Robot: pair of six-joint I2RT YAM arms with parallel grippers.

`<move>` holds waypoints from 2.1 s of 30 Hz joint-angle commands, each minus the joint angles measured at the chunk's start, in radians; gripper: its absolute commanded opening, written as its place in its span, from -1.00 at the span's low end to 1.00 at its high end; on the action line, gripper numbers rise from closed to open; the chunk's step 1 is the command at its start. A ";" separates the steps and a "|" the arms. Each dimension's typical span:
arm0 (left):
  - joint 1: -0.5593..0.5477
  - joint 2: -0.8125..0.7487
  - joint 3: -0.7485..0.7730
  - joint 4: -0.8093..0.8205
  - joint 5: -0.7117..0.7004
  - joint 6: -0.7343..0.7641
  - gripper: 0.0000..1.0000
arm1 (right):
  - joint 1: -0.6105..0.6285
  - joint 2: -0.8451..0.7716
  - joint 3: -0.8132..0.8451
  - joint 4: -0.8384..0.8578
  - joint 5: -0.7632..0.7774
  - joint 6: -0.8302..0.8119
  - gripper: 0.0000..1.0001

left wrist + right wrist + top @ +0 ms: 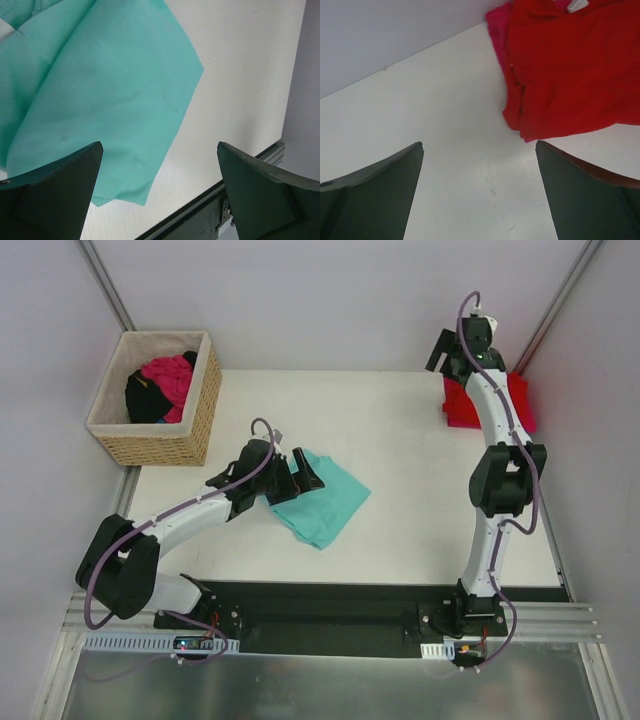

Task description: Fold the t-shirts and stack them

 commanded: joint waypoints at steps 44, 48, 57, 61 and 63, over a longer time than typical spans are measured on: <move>0.052 0.019 -0.008 -0.050 0.004 0.081 0.98 | -0.199 0.411 0.203 -0.181 -0.293 0.208 0.93; 0.052 -0.003 -0.021 -0.049 -0.001 0.075 0.98 | -0.176 0.333 0.072 -0.165 -0.330 0.263 0.93; 0.052 -0.073 -0.056 -0.047 0.010 0.052 0.98 | -0.049 0.014 -0.503 0.065 -0.284 0.363 0.93; 0.051 -0.127 -0.091 -0.047 0.002 0.046 0.98 | 0.010 -0.043 -0.597 0.081 -0.292 0.356 0.93; 0.051 -0.161 -0.104 -0.047 0.001 0.044 0.98 | 0.028 -0.077 -0.676 0.102 -0.287 0.363 0.93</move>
